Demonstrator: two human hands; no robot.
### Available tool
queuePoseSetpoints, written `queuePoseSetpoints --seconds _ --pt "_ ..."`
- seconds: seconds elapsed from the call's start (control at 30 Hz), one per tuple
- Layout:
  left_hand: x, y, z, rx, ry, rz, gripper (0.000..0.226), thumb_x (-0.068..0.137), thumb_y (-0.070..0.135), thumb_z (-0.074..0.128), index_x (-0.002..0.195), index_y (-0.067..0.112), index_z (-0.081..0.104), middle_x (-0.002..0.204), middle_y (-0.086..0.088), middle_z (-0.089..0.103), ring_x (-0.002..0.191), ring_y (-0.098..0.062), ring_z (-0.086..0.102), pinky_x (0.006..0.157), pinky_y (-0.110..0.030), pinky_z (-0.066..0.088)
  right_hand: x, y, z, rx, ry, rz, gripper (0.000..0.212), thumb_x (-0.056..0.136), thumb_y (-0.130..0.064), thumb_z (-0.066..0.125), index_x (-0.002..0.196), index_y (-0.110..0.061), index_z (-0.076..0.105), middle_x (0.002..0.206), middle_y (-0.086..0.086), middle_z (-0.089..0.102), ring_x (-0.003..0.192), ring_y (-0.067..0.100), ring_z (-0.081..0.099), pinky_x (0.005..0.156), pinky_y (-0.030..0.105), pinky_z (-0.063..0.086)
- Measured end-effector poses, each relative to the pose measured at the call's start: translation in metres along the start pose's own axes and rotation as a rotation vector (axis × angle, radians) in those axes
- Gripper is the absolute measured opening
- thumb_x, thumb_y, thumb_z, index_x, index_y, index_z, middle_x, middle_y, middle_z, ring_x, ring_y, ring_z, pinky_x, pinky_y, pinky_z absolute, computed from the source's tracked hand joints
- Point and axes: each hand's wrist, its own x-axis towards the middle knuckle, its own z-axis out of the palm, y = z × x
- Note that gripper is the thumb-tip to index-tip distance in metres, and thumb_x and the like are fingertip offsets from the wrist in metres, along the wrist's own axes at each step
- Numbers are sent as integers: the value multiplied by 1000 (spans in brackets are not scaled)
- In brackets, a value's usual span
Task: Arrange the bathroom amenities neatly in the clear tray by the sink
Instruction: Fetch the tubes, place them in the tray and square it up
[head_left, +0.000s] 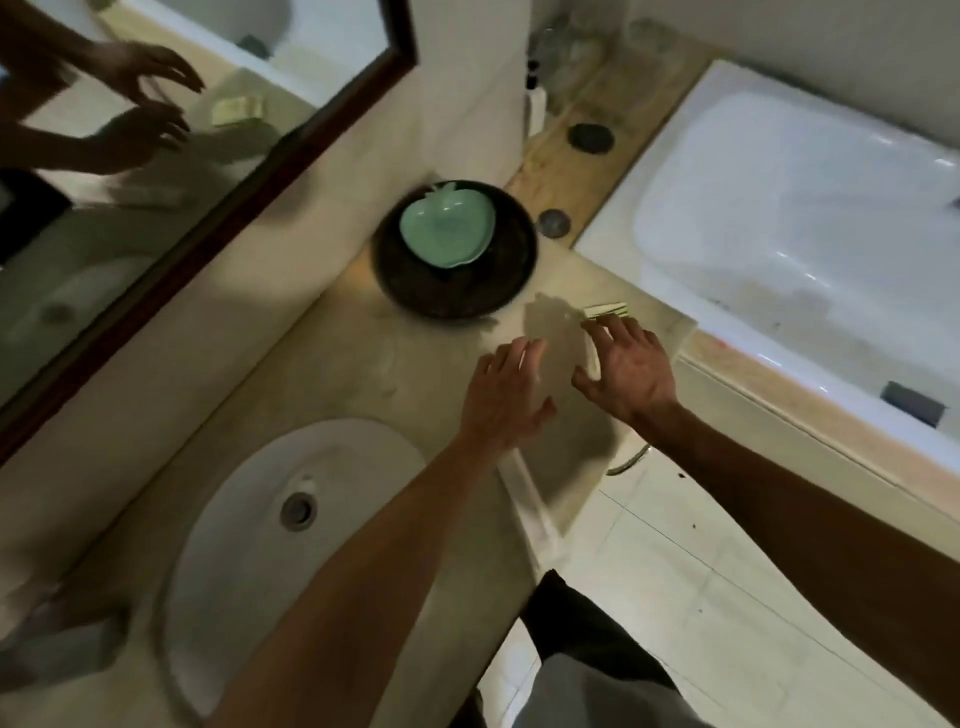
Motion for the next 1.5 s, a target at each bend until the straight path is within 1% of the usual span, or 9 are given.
queuePoseSetpoints --seconds 0.2,0.4,0.63,0.8,0.93,1.1,1.23,1.33,1.5 --pt "54 24 45 81 -133 -35 73 63 33 64 131 16 47 126 -6 54 107 -26 54 82 -40 45 21 51 45 41 -151 351 80 83 -67 52 140 -11 38 129 13 46 117 33 44 94 46 42" --pt "34 -11 62 86 -67 -197 59 79 33 59 132 12 48 131 -11 53 109 -28 53 85 -41 47 38 24 66 103 -260 -187 70 77 -37 62 142 -21 44 142 11 39 125 33 40 101 44 34" --pt "-13 -58 46 46 -234 -84 68 87 34 57 147 18 31 150 -4 37 134 -23 37 109 -39 30 33 -20 74 186 -243 -373 65 78 -36 51 141 -17 48 137 9 53 125 34 46 99 46 35" --pt "-21 -84 42 28 -138 -269 61 83 29 67 138 18 44 139 -4 47 128 -24 42 107 -39 34 40 -69 75 311 -258 -300 75 83 -21 65 150 -17 31 152 9 39 138 29 35 112 45 29" --pt "-34 -103 34 37 -27 -399 48 82 23 68 126 14 52 125 -11 52 114 -31 50 92 -43 45 2 -90 60 250 -75 -187 60 82 -21 62 139 -14 45 135 12 48 117 28 48 93 43 48" --pt "-58 -117 24 140 -70 -454 54 83 30 63 130 13 46 128 -13 48 115 -32 48 91 -43 43 -59 -92 80 121 -206 -664 51 83 -28 64 131 -18 48 128 11 51 107 28 53 82 40 50" --pt "-70 -119 26 -4 -92 -388 78 76 47 64 141 13 39 139 -11 42 125 -30 41 102 -44 36 -59 -103 78 178 -288 -265 33 95 -30 54 123 -12 52 122 13 51 88 34 63 64 36 45" --pt "-71 -119 28 -20 -81 -378 76 80 44 65 144 12 37 143 -11 41 130 -30 38 107 -43 32 -49 -108 71 201 -273 -5 27 96 -28 53 113 -7 58 116 14 55 91 38 62 68 40 46" --pt "-59 -117 28 -27 -84 -392 79 82 40 69 146 12 32 140 -12 44 128 -30 42 105 -42 35 -44 -80 68 -36 -260 -405 68 71 -23 76 134 -14 54 138 12 51 124 35 49 99 50 42"
